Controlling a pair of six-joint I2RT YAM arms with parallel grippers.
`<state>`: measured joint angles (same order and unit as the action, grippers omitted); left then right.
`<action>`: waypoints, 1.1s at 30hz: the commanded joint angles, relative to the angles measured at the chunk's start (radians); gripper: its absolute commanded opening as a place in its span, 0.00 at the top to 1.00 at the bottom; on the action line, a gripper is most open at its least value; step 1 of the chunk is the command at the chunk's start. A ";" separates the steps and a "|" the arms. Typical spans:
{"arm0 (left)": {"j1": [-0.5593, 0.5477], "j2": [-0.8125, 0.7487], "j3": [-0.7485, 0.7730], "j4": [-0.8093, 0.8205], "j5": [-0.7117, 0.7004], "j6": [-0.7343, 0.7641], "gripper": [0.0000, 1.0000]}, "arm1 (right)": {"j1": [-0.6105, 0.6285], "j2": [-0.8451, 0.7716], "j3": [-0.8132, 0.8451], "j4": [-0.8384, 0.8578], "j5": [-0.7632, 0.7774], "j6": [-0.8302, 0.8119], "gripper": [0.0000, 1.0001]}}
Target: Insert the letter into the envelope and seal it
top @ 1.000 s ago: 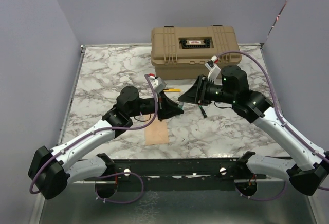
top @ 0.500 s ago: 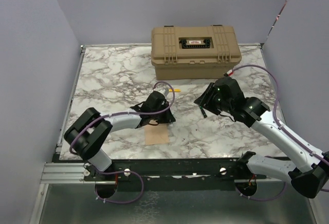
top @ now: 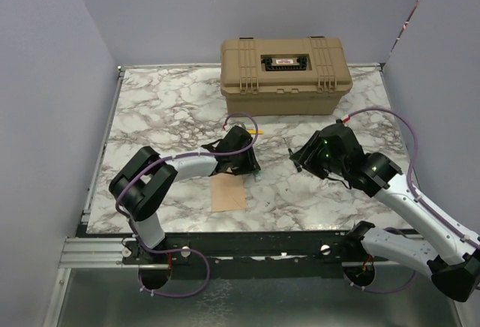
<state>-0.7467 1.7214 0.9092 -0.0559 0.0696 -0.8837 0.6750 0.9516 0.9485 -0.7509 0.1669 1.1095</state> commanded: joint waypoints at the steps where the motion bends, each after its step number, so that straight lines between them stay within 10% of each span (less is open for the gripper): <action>1: -0.001 -0.004 0.019 -0.091 -0.054 -0.008 0.55 | 0.005 -0.022 0.001 -0.062 -0.004 0.006 0.44; 7: -0.002 -0.147 0.057 -0.126 -0.111 0.049 0.33 | 0.004 -0.020 0.058 -0.168 0.031 -0.071 0.38; 11: -0.001 -0.284 0.084 -0.202 -0.208 0.100 0.02 | 0.004 -0.014 0.120 -0.282 0.118 -0.106 0.35; 23: 0.000 -0.862 0.328 -0.777 -0.708 0.367 0.01 | 0.004 -0.016 0.509 -0.655 0.330 -0.155 0.02; 33: -0.001 -1.071 0.435 -0.904 -0.812 0.423 0.01 | 0.005 0.002 0.665 -0.663 0.379 -0.238 0.00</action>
<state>-0.7475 0.6632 1.3476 -0.8402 -0.6724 -0.5106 0.6750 0.9417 1.5826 -1.3811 0.4938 0.9222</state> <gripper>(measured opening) 0.987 0.995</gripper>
